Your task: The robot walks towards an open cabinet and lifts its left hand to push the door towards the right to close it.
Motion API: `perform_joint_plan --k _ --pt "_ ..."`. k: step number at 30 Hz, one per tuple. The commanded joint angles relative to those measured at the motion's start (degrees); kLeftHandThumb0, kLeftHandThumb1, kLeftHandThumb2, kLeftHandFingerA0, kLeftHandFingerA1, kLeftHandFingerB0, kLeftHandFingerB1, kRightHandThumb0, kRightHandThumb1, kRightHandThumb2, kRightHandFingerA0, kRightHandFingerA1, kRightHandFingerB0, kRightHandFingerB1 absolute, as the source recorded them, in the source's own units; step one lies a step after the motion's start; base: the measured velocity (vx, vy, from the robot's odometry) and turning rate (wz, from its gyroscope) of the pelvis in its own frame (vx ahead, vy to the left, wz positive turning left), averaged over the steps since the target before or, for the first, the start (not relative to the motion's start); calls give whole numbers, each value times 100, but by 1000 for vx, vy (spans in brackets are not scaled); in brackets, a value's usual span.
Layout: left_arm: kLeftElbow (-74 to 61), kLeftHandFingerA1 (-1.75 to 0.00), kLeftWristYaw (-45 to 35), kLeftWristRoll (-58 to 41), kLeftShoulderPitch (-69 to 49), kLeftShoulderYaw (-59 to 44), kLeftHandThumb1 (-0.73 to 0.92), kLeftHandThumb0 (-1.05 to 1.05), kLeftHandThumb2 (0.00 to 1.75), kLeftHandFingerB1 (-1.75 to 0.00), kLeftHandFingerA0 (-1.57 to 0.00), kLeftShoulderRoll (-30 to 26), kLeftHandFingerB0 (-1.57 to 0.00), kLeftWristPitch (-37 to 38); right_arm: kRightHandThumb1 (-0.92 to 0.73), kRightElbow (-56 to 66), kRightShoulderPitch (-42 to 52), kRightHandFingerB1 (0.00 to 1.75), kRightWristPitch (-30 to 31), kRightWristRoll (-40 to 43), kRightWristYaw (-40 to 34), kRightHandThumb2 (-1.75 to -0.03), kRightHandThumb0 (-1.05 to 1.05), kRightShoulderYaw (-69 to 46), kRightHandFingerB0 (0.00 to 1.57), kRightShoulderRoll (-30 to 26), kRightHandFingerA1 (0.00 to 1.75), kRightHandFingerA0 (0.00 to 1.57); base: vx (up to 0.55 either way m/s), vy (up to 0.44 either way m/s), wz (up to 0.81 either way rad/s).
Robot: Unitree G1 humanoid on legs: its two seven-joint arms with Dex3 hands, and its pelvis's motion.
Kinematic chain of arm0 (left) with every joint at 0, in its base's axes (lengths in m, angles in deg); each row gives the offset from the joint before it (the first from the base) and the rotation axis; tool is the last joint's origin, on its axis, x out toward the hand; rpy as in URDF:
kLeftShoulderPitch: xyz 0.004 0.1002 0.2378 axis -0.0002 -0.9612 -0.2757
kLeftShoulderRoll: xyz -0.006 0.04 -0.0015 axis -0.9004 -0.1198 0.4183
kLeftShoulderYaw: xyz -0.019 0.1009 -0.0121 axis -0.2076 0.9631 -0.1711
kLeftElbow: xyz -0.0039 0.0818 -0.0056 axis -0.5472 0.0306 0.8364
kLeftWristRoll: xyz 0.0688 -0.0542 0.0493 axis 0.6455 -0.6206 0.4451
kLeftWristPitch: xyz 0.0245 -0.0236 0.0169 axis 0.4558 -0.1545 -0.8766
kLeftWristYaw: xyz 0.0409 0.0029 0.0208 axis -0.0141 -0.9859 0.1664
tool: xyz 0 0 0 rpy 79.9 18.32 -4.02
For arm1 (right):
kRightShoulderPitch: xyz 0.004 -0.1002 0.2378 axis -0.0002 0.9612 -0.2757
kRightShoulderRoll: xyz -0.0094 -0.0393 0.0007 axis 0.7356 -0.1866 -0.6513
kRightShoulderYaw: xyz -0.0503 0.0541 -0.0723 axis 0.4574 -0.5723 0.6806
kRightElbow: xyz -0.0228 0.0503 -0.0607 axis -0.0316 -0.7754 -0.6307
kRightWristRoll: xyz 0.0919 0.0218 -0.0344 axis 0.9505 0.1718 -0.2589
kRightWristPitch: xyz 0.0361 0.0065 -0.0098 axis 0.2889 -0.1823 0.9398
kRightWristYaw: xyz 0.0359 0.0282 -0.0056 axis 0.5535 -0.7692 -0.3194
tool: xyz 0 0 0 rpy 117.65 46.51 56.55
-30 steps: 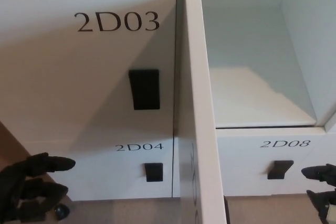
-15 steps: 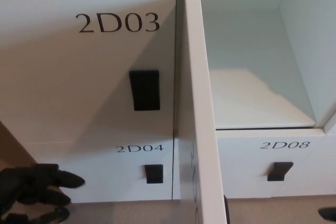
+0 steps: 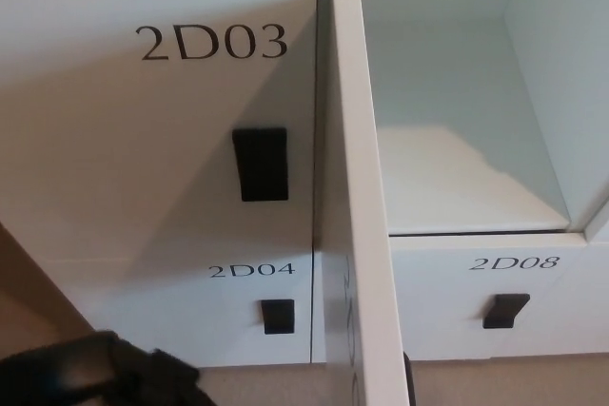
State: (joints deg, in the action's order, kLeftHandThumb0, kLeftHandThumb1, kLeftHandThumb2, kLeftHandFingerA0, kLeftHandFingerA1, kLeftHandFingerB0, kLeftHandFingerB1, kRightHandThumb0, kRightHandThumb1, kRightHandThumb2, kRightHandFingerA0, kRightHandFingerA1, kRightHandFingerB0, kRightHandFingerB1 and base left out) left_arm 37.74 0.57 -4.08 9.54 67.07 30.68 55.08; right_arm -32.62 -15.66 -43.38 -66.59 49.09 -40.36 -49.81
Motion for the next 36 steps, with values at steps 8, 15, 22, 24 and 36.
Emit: perform_joint_plan --k 8,15,22,24,36 --pt "788 -57 -1334 938 5248 3675 56 -55 90 -56 -50 3937 -58 -3750 -70 367 1461 42 -464 434 486 -59 -40 -1087 58 -764 49 74 0 0 1" --pt "807 -59 -1306 1144 5188 4071 52 -45 88 -58 -51 3973 -59 -3852 -66 450 1540 43 -454 456 528 -63 -42 -1131 59 -710 49 71 0 0 0" --pt "1386 -46 -1292 1199 5506 4267 64 -49 60 -42 -58 4342 -71 -3618 -67 305 1448 44 -723 342 491 -63 -43 -1050 58 -674 50 71 0 0 3" --pt "1757 -48 -1190 1185 5764 4162 64 -47 60 -43 -62 4641 -73 -3439 -66 316 1407 44 -716 282 467 -63 -43 -1000 59 -668 49 72 0 0 9" --pt "5216 -58 149 1487 8178 3077 56 -66 93 -53 -52 6323 -51 -2904 -70 952 1697 43 -654 366 395 -59 -40 -1042 61 -375 49 74 -26 16 10"
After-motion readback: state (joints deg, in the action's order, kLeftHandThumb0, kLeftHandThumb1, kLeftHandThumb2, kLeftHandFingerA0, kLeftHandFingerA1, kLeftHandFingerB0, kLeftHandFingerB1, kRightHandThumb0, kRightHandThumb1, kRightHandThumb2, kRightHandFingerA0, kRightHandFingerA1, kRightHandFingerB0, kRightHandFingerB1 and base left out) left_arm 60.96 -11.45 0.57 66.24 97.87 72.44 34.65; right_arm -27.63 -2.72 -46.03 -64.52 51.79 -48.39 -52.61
